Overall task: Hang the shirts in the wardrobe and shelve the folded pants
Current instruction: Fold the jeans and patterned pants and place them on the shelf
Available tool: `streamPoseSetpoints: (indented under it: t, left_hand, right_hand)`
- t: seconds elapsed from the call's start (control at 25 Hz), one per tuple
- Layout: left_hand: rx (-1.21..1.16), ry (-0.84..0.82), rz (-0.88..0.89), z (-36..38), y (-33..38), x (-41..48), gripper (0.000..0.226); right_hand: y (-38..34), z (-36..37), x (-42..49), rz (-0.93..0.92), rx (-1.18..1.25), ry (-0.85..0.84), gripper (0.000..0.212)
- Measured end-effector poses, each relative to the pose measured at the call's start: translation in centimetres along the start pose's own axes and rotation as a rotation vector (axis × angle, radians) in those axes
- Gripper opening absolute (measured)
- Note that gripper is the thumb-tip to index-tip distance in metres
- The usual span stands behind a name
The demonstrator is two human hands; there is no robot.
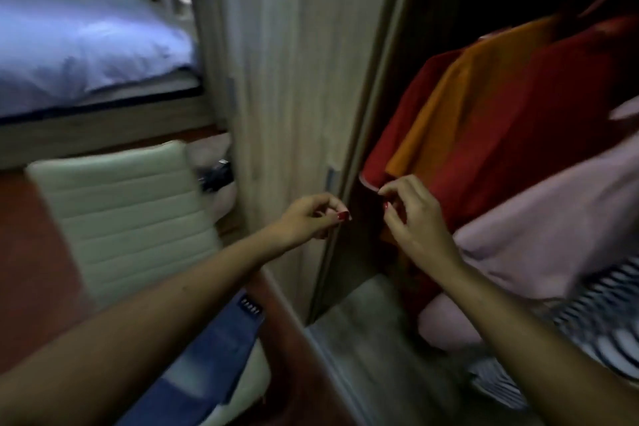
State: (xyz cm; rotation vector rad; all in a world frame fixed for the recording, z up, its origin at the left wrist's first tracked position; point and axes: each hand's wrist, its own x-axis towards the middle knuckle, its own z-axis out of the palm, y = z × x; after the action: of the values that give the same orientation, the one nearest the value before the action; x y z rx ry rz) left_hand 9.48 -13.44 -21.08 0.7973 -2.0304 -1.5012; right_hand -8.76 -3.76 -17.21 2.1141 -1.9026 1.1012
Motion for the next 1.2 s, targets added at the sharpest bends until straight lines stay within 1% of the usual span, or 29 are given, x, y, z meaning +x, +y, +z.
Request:
streamPoseSetpoints:
  t: [0.08, 0.2, 0.28, 0.36, 0.4, 0.52, 0.64, 0.72, 0.8, 0.84, 0.88, 0.92, 0.96, 1.0, 1.04, 1.08, 1.2]
  left_hand:
    - [-0.03, 0.128, -0.13, -4.6, -3.9, -3.7, 0.013]
    - [-0.095, 0.36, -0.284, -11.2, -10.0, -9.6, 0.017]
    - [-0.142, 0.525, -0.422, -15.1, -14.6, -13.7, 0.019]
    - [-0.165, 0.636, -0.561, -17.2, -18.9, -17.6, 0.023]
    - [-0.166, 0.677, -0.627, -17.7, -21.0, -19.3, 0.025]
    - [-0.248, 0.709, -0.865, -17.1, -28.6, -24.1, 0.025]
    - [-0.405, 0.653, -1.093, -13.6, -34.9, -26.8, 0.026]
    - [-0.51, 0.636, -1.174, -10.9, -38.9, -27.5, 0.02]
    - [-0.571, 0.667, -1.194, -8.5, -41.8, -27.5, 0.019]
    - [-0.599, 0.692, -1.18, -7.6, -43.2, -27.4, 0.023]
    - [-0.633, 0.713, -1.159, -6.7, -44.2, -27.2, 0.026]
    - [-0.656, 0.736, -1.14, -6.0, -45.2, -27.0, 0.03]
    - [-0.671, 0.759, -1.12, -5.5, -45.9, -26.7, 0.032]
    - [-0.679, 0.779, -1.11, -5.1, -46.4, -26.5, 0.033]
    - [-0.684, 0.801, -1.107, -4.8, -46.6, -26.4, 0.033]
    - [-0.69, 0.822, -1.103, -4.5, -46.8, -26.3, 0.033]
    - [-0.747, 0.859, -1.097, -4.2, -46.9, -26.1, 0.033]
  right_hand:
    - [-1.7, 5.9, 0.4, 0.003, 0.079, -0.126, 0.019]
    - [-4.3, 14.9, 0.7, -0.007, 0.156, -0.269, 0.018]
    - [-6.0, 21.3, 0.3, 0.041, 0.189, -0.389, 0.018]
    - [-6.8, 26.6, -1.0, 0.1, 0.223, -0.466, 0.017]
    - [-6.9, 28.9, -1.9, 0.157, 0.243, -0.498, 0.017]
    - [-5.9, 36.3, -5.8, 0.398, 0.308, -0.641, 0.015]
    - [-3.4, 42.1, -10.4, 0.665, 0.321, -0.789, 0.017]
    - [-1.5, 45.7, -12.8, 0.904, 0.32, -0.839, 0.016]
    - [0.8, 48.6, -14.7, 1.046, 0.277, -0.875, 0.011]
    - [1.8, 50.2, -15.5, 1.087, 0.244, -0.873, 0.016]
    - [2.9, 51.5, -16.5, 1.102, 0.214, -0.869, 0.012]
    - [3.3, 52.3, -17.0, 1.122, 0.238, -0.865, 0.004]
    - [4.5, 53.5, -18.0, 1.159, 0.285, -0.859, 0.032]
    - [4.9, 54.1, -18.6, 1.221, 0.397, -0.827, 0.057]
    - [5.3, 54.6, -19.2, 1.287, 0.511, -0.753, 0.068]
    - [5.4, 54.9, -19.3, 1.325, 0.587, -0.681, 0.067]
    - [5.4, 55.7, -19.4, 1.428, 0.76, -0.51, 0.05]
